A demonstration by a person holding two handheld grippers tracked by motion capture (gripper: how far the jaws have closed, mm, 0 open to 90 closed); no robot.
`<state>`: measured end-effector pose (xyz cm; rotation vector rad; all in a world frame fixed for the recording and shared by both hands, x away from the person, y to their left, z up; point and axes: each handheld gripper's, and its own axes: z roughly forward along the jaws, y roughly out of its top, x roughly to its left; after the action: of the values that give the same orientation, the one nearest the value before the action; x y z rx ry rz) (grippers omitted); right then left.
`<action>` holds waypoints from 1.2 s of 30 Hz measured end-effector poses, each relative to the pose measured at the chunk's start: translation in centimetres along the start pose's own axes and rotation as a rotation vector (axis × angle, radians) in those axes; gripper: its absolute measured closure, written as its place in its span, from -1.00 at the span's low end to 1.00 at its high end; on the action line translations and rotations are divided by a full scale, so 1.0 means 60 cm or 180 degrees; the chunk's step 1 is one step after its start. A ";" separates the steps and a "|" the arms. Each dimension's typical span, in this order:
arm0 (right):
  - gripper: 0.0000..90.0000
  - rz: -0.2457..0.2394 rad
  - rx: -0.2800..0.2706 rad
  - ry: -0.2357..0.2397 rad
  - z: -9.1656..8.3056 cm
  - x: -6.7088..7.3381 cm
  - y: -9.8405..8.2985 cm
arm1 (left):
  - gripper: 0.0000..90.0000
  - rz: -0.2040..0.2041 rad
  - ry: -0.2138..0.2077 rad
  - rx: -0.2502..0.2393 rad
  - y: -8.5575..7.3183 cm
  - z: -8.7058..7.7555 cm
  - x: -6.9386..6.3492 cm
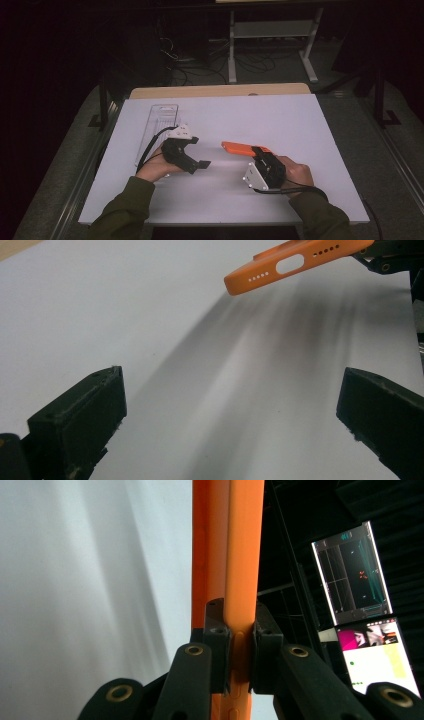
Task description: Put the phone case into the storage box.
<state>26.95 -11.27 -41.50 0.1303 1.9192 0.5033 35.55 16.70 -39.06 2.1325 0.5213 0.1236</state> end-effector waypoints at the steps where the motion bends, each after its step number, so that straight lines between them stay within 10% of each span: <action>1: 0.77 0.0004 0.0004 0.0001 0.000 0.000 0.000 | -1.00 -0.0006 0.0006 -0.0003 0.000 0.000 0.000; 26: 0.77 0.0345 0.0053 0.0147 0.002 -0.012 -0.004 | -1.00 -0.0024 0.0019 -0.0011 0.000 0.000 0.001; 36: 0.77 0.0839 0.0073 0.0356 0.003 -0.011 0.001 | -1.00 0.0006 0.0016 0.0018 0.000 0.000 0.002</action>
<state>27.36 -11.40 -40.97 0.3805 2.0288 0.6762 35.68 16.72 -39.07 2.1388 0.5231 0.1288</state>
